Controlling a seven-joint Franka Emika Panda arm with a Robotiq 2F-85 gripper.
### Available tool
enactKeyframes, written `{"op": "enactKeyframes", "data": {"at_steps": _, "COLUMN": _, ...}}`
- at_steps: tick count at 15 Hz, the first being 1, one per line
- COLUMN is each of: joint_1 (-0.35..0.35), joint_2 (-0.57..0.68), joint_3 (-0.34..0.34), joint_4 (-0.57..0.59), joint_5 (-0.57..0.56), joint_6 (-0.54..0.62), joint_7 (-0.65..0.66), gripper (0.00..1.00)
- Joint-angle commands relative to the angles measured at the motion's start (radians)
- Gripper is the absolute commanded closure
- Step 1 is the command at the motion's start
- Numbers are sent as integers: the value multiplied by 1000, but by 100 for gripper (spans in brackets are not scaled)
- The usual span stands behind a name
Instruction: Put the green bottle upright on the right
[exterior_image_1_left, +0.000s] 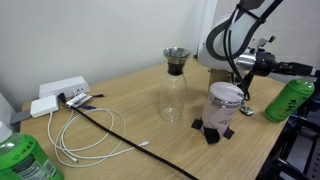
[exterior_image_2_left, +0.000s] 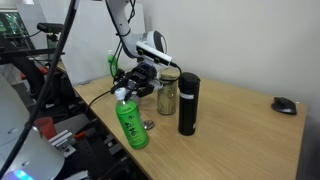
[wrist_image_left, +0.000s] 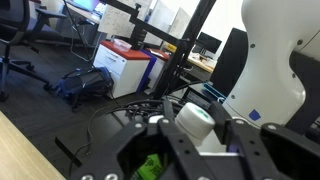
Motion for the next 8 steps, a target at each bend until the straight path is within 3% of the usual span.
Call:
{"op": "enactKeyframes", "data": {"at_steps": 1, "joint_1": -7, "joint_2": 65, "joint_3": 0, "joint_4": 59, "joint_5": -19, "joint_6": -3, "joint_7": 12, "gripper": 84}}
{"op": "enactKeyframes", "data": {"at_steps": 5, "joint_1": -11, "joint_2": 84, "joint_3": 3, "joint_4": 60, "joint_5": -26, "joint_6": -8, "joint_7": 14, "gripper": 80}}
{"op": "enactKeyframes", "data": {"at_steps": 8, "joint_1": -14, "joint_2": 89, "joint_3": 5, "joint_4": 56, "joint_5": -32, "joint_6": -16, "joint_7": 14, "gripper": 49}}
